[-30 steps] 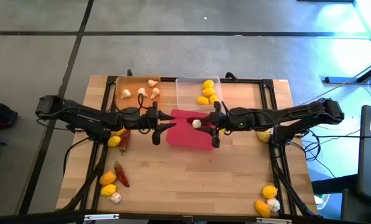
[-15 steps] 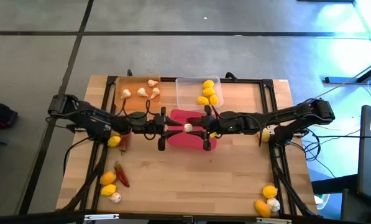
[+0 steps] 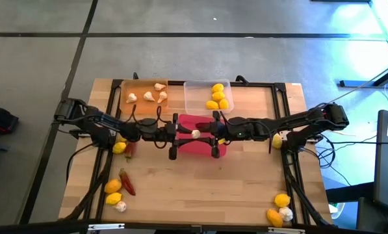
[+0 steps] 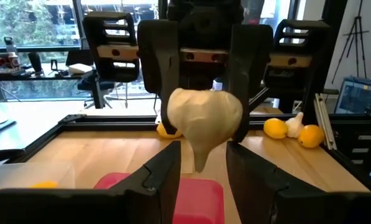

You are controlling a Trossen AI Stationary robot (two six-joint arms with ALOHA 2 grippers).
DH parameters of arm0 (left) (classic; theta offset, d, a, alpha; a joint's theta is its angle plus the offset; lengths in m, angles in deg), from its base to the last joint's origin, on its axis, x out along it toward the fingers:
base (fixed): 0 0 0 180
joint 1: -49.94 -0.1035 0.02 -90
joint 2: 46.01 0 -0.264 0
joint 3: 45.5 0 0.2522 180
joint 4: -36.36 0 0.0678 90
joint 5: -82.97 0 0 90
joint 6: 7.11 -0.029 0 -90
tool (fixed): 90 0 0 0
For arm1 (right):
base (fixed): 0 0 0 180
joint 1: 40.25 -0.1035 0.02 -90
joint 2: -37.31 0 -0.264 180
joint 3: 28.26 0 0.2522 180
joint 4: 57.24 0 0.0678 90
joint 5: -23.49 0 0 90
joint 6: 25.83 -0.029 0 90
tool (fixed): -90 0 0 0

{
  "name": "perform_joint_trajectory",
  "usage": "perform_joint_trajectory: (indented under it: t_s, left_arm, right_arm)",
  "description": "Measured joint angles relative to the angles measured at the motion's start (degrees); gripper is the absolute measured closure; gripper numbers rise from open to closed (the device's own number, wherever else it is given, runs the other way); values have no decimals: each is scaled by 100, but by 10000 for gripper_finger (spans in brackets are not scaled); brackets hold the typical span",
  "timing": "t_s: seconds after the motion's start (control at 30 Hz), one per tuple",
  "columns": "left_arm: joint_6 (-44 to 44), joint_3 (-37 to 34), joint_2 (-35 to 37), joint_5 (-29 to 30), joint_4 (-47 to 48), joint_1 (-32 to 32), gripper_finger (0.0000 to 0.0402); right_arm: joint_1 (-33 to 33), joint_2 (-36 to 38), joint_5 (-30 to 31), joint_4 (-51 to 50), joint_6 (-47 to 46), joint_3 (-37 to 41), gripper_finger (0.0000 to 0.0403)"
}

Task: Sort produce into baskets
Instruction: Put the white garlic in the orange bin

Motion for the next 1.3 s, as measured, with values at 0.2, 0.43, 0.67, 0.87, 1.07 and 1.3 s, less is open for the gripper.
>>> perform_joint_trajectory:
  t_s: [0.2, 0.43, 0.67, 0.87, 1.07, 1.3]
  left_arm:
    - [-4, 0, 0, 2, 100, -4, 307]
    - [-60, 0, 0, 2, 96, -4, 371]
    - [-66, 0, 0, 0, 87, -4, 397]
    - [-66, 0, 0, 0, 74, -4, 392]
    - [-68, 0, 4, 27, 29, -7, 398]
    - [-145, 0, 60, 167, 112, -17, 389]
  right_arm:
    - [0, 0, -241, 73, 0, 0, 290]
    - [7, 2, -236, 38, -29, 0, 290]
    - [7, 9, -288, -14, -311, 0, 290]
    - [7, 9, -289, -20, -370, 0, 266]
    - [4, 63, -298, -287, -331, 2, 196]
    - [-1, 555, -296, -986, -384, 2, 174]
